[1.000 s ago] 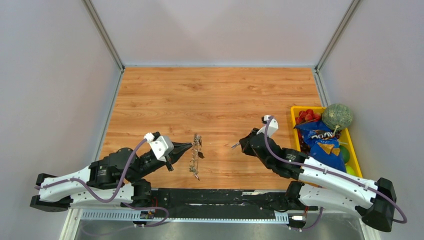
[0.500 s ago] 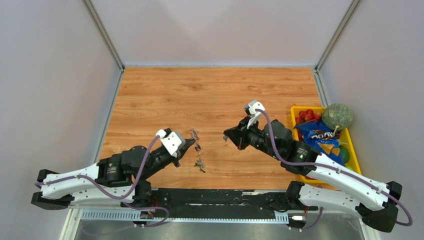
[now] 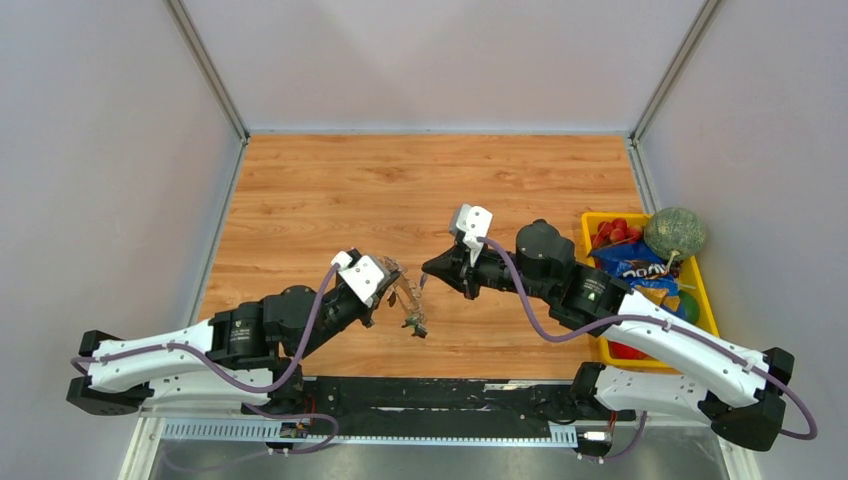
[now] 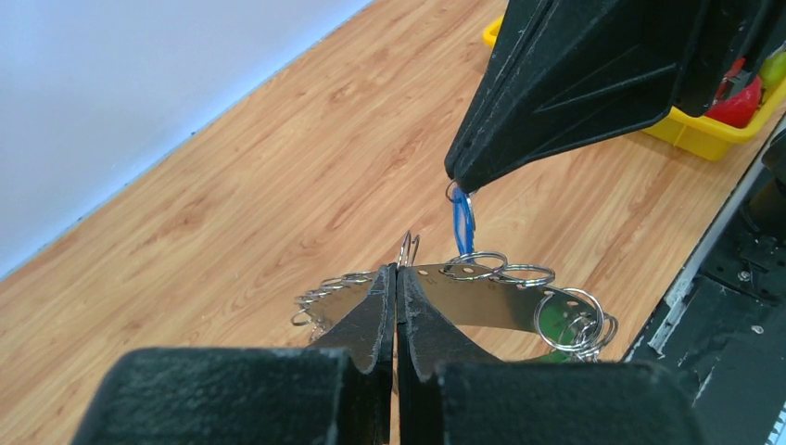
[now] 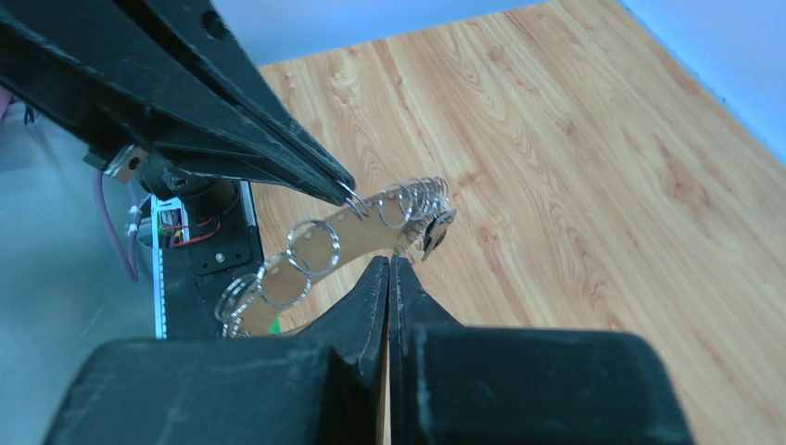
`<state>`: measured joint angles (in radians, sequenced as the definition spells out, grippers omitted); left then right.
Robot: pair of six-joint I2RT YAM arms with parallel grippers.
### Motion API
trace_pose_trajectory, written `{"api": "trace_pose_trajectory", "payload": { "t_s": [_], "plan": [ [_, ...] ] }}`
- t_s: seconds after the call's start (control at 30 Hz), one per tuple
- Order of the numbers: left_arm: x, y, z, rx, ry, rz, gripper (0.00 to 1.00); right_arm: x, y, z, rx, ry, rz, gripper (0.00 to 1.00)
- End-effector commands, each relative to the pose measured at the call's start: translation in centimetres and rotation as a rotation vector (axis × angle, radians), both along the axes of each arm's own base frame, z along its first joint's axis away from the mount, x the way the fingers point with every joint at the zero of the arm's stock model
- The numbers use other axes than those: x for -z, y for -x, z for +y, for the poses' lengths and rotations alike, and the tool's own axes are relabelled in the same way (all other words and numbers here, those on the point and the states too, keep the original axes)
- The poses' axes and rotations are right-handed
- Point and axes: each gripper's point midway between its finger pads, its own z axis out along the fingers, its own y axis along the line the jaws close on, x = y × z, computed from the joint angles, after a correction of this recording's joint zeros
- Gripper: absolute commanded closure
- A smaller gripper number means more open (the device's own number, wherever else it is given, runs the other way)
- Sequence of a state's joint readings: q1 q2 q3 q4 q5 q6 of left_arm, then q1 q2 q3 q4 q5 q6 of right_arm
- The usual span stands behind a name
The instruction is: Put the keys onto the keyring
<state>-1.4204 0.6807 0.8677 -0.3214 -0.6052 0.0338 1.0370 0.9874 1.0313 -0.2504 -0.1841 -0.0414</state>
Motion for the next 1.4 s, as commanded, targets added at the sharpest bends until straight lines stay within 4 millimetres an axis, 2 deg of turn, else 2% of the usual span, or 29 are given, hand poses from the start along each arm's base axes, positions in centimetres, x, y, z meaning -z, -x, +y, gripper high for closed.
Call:
{"api": "trace_pose_trajectory", "payload": {
  "t_s": [0.0, 0.4, 0.8, 1.07, 1.37],
  "plan": [
    [-3.6, -0.3, -0.2, -0.016, 0.091, -0.034, 1.0, -3.9, 1.0, 0.8, -0.117, -0.05, -0.157, 1.0],
    [-4.2, 0.1, -0.9, 0.016, 0.109, -0.03, 1.0, -5.0, 1.7, 1.6, -0.201, -0.058, -0.221, 1.0],
    [-4.1, 0.3, -1.3, 0.032, 0.108, -0.02, 1.0, -5.0, 1.7, 2.5, -0.225, -0.067, -0.22, 1.0],
    [-4.1, 0.5, -1.2, 0.048, 0.119, -0.014, 1.0, -5.5, 1.3, 2.3, -0.193, -0.088, -0.219, 1.0],
    [-4.5, 1.0, -1.3, 0.08, 0.147, -0.021, 1.0, -4.9, 1.3, 2.1, -0.175, -0.087, -0.187, 1.0]
  ]
}}
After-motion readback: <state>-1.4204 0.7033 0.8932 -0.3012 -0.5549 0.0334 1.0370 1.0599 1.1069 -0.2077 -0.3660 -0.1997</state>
